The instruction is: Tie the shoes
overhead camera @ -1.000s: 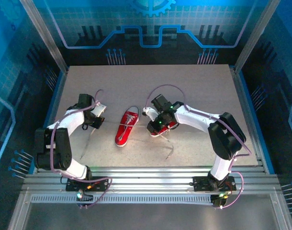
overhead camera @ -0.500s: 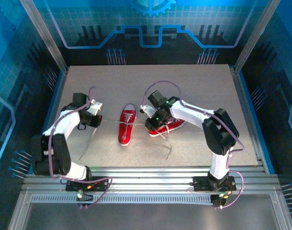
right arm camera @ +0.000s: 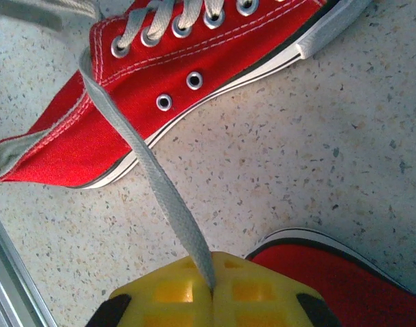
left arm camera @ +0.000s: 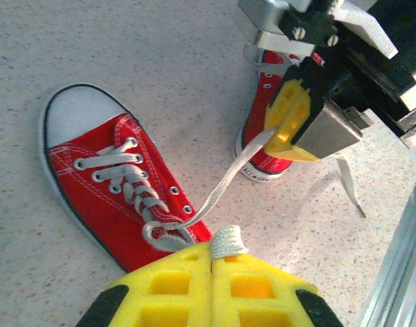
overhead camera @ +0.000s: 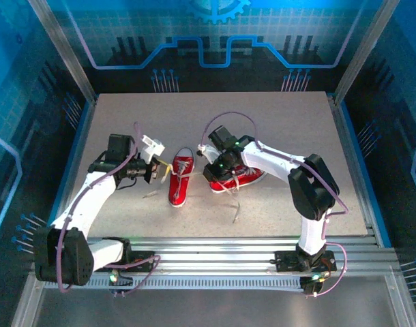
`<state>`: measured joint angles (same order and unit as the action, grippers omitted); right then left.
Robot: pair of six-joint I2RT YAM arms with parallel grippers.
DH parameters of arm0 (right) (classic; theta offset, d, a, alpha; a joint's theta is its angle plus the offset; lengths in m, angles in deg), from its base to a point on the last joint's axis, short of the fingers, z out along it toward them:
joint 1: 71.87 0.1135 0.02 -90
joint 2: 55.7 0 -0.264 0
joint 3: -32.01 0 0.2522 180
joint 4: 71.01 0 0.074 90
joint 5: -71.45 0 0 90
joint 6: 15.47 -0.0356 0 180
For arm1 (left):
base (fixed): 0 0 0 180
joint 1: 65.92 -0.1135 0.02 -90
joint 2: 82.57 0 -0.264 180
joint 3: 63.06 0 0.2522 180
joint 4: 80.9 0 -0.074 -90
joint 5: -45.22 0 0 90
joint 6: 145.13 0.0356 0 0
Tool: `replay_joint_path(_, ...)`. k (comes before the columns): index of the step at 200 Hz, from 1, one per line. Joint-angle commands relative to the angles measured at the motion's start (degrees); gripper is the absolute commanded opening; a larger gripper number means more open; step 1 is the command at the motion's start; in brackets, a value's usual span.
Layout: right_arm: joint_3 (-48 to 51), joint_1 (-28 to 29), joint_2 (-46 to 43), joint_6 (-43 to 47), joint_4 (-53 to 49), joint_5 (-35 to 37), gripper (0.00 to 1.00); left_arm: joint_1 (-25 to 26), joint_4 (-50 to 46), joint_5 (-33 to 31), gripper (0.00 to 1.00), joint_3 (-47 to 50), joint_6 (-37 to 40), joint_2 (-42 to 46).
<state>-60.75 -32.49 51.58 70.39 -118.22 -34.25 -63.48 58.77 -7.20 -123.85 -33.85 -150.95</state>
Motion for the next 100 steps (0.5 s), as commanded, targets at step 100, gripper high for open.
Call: replay_joint_path(100,-40.38,2.96,18.42,10.39,-19.03,-0.64,0.21,4.10,15.47,1.35,0.00,8.63,-17.33,3.39)
